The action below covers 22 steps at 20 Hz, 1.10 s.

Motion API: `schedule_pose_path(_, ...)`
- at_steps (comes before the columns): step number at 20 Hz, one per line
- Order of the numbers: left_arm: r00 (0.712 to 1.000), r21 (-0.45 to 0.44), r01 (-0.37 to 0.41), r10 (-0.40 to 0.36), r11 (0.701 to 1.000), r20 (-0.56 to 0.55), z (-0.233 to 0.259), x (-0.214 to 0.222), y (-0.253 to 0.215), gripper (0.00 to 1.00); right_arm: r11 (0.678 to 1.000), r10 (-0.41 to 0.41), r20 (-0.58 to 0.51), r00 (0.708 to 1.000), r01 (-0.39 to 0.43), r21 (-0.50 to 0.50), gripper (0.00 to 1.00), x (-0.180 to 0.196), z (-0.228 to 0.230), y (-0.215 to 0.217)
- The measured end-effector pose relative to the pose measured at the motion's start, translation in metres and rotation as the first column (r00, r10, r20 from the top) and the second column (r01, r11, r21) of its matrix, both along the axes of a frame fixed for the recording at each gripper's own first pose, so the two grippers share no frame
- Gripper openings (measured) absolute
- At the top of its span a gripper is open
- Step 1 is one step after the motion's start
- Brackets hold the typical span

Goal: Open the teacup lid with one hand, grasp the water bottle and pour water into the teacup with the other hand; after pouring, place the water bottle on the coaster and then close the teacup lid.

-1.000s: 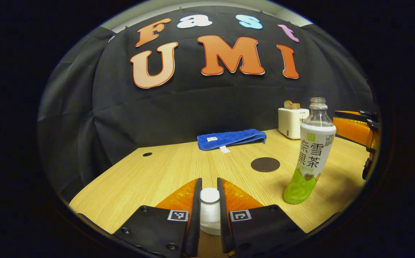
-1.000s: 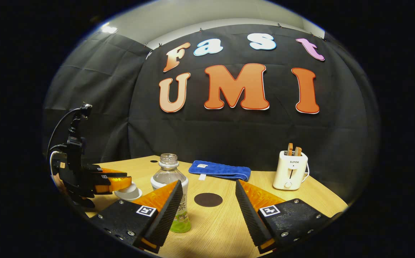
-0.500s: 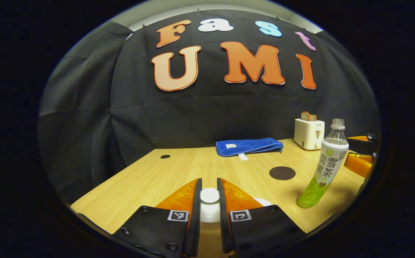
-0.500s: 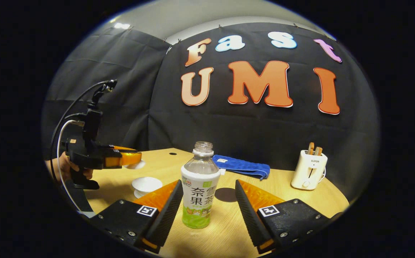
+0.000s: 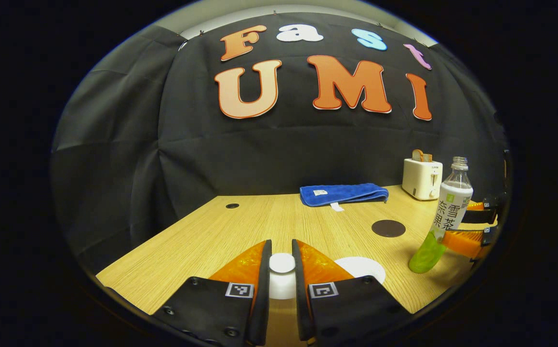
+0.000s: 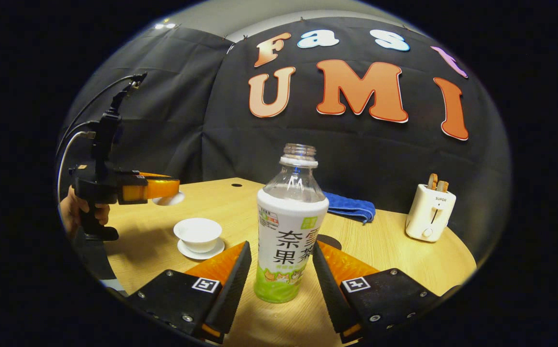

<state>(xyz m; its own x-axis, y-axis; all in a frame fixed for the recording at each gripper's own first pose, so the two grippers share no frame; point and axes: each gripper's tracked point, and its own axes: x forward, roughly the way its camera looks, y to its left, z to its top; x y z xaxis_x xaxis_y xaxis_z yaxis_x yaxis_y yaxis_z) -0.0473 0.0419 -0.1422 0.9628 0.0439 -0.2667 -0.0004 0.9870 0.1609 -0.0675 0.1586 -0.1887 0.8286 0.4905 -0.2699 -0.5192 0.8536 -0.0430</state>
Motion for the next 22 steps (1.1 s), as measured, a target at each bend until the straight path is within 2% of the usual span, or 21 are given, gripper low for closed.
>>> schedule_pose_path(1,1.000,-0.005,-0.004,0.004,1.000,0.001,0.000,-0.001,0.003,0.28,1.000,-0.013,0.000,1.000,0.013,-0.014,0.77,0.003,-0.003,0.001)
schedule_pose_path(2,1.000,-0.006,-0.006,0.006,1.000,-0.001,-0.003,-0.002,0.005,0.24,1.000,-0.021,-0.001,1.000,0.021,-0.004,0.69,0.007,-0.005,0.002)
schedule_pose_path(3,1.000,-0.004,-0.010,0.010,1.000,-0.004,-0.004,-0.003,0.008,0.28,1.000,-0.024,-0.009,1.000,0.024,0.007,0.70,0.005,-0.004,0.002)
schedule_pose_path(6,1.000,-0.009,-0.017,0.017,1.000,-0.017,-0.009,-0.006,0.016,0.28,0.999,-0.032,-0.047,0.998,0.034,0.040,0.65,0.007,-0.004,0.002)
schedule_pose_path(7,1.000,-0.011,-0.017,0.017,1.000,-0.017,-0.010,-0.006,0.017,0.24,0.998,-0.036,-0.054,0.998,0.039,0.048,0.65,0.008,-0.003,0.001)
schedule_pose_path(9,1.000,-0.020,-0.015,0.014,1.000,-0.016,-0.012,-0.003,0.019,0.28,0.998,-0.046,-0.064,0.997,0.049,0.042,0.63,0.010,-0.004,-0.001)
schedule_pose_path(10,1.000,-0.022,-0.016,0.016,1.000,-0.016,-0.013,-0.006,0.020,0.24,0.998,-0.057,-0.055,0.997,0.059,0.035,0.61,0.011,0.000,-0.003)
schedule_pose_path(11,1.000,-0.024,-0.017,0.016,1.000,-0.015,-0.012,-0.006,0.023,0.28,0.998,-0.065,-0.037,0.997,0.066,0.025,0.61,0.013,0.006,-0.004)
schedule_pose_path(15,1.000,-0.031,-0.019,0.019,0.999,-0.019,-0.013,-0.005,0.031,0.28,0.990,-0.082,0.087,0.993,0.091,-0.110,0.61,0.024,0.028,-0.008)
schedule_pose_path(16,1.000,-0.035,-0.021,0.020,0.999,-0.019,-0.014,-0.006,0.033,0.31,0.984,-0.076,0.115,0.990,0.093,-0.151,0.61,0.026,0.032,-0.007)
schedule_pose_path(18,1.000,-0.039,-0.023,0.022,0.999,-0.018,-0.014,-0.007,0.038,0.28,0.970,-0.072,0.164,0.984,0.107,-0.219,0.61,0.029,0.035,-0.007)
schedule_pose_path(22,0.999,-0.044,-0.035,0.035,0.998,-0.015,-0.014,-0.008,0.050,0.28,0.950,-0.055,0.193,0.980,0.111,-0.293,0.58,0.032,0.032,0.000)
